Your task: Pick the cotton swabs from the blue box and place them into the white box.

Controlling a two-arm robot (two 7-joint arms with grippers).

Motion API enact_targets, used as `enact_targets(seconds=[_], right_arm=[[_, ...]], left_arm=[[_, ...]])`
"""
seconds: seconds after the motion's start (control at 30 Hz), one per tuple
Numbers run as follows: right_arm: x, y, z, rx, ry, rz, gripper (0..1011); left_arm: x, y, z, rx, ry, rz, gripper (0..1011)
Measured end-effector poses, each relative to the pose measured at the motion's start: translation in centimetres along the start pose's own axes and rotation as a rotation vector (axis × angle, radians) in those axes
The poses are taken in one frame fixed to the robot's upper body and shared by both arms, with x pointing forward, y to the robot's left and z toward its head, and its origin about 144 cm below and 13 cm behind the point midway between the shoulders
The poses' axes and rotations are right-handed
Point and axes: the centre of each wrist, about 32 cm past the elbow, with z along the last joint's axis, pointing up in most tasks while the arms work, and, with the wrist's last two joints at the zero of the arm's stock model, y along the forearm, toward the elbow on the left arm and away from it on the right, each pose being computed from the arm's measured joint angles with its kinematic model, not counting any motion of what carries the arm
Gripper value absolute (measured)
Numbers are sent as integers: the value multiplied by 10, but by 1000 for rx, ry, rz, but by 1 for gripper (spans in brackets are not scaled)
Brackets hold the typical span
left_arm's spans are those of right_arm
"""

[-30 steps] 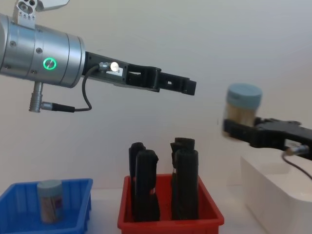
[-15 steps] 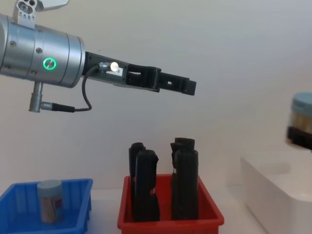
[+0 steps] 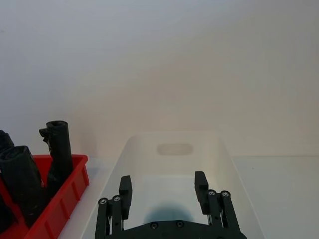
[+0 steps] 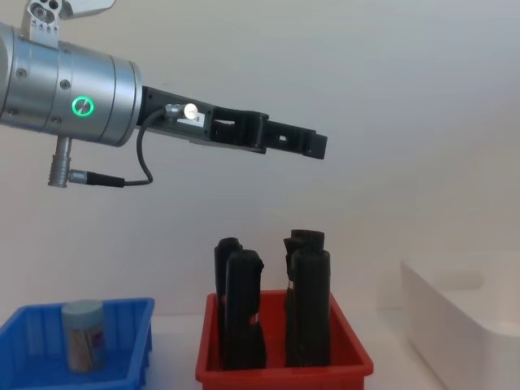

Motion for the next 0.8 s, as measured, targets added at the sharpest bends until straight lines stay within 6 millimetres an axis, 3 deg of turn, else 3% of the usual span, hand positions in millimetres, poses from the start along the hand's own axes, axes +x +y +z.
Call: enact_targets(seconds=[0.33,0.8], right_arm=[[7,8,-6,-10,6,2,1001],[8,13,-6,8,4,14,1001]], left_arm=[[0,0,0,0,0,0,1004],[0,0,0,0,0,0,1004]])
